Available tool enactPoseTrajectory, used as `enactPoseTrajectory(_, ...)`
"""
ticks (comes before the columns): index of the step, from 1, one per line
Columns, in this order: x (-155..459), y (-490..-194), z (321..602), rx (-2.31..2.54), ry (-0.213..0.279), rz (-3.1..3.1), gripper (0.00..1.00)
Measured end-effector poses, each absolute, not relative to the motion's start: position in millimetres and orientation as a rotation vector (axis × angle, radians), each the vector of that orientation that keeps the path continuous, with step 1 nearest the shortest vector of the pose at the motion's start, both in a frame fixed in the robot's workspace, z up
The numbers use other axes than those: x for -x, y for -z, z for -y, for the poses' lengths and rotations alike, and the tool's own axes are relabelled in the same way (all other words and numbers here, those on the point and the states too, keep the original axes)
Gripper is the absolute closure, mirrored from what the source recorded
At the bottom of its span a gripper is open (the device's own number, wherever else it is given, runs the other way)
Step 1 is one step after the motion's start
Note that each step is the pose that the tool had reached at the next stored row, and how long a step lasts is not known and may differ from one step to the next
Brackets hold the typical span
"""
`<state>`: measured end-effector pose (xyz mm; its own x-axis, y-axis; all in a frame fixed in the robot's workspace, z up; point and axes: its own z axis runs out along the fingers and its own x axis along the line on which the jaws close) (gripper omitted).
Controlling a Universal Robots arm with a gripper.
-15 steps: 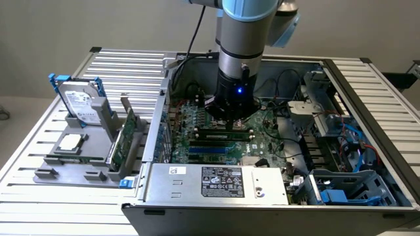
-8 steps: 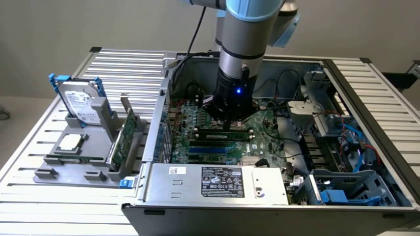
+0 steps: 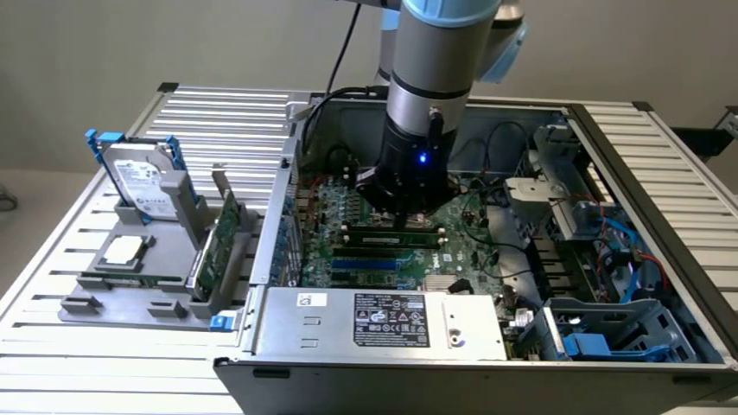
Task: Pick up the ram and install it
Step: 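Press down the ram until it locks into place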
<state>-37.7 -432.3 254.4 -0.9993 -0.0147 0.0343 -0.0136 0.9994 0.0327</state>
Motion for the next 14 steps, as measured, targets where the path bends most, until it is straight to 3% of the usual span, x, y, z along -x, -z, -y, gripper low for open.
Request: enactPoseTrajectory(14, 37, -258, 444, -0.018, 0.059, 3.107, 0.89)
